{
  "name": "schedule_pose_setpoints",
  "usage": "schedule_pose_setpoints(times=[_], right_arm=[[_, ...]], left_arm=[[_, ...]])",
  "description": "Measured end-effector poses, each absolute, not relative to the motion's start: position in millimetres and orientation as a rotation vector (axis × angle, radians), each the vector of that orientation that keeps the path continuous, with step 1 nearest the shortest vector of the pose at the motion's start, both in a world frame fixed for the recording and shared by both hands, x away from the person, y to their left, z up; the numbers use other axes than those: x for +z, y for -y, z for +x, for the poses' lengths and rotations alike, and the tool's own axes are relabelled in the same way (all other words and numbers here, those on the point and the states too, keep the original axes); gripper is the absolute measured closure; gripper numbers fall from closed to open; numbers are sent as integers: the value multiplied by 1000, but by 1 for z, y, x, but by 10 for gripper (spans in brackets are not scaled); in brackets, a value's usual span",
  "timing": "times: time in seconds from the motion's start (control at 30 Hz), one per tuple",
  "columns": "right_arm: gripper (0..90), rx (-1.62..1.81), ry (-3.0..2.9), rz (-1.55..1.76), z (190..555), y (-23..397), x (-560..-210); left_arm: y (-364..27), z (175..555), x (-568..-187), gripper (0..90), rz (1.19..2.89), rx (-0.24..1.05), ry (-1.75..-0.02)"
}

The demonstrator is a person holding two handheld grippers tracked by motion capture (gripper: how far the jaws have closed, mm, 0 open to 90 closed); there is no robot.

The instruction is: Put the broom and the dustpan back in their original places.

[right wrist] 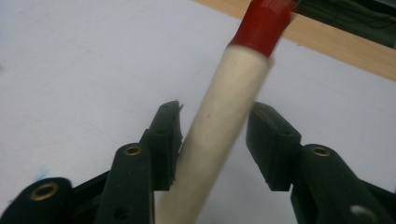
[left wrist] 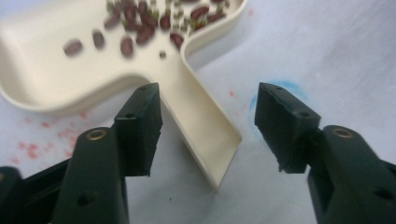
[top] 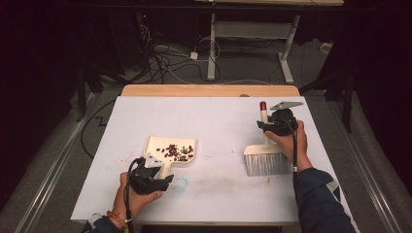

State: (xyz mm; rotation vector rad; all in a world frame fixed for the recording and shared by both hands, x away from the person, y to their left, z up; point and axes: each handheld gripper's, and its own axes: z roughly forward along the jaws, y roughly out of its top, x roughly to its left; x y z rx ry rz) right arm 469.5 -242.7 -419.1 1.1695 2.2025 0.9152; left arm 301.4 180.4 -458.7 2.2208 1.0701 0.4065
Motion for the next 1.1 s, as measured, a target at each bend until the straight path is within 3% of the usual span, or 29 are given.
schedule_pose_setpoints(times=[0.1, 0.23, 0.63, 1.1], right_arm=[[528, 930, -2175, 1183, 470, 244, -422], [518, 908, -2151, 1183, 470, 243, -430], [477, 1083, -2049, 1172, 452, 244, -430], [349, 1213, -1986, 991, 420, 237, -401]], left_arm=[[-188, 292, -455, 307, 2213, 547, -973], [-203, 286, -459, 249, 2179, 558, -929], [-213, 282, -465, 248, 2155, 613, -899], [-215, 278, -463, 239, 2134, 633, -893]])
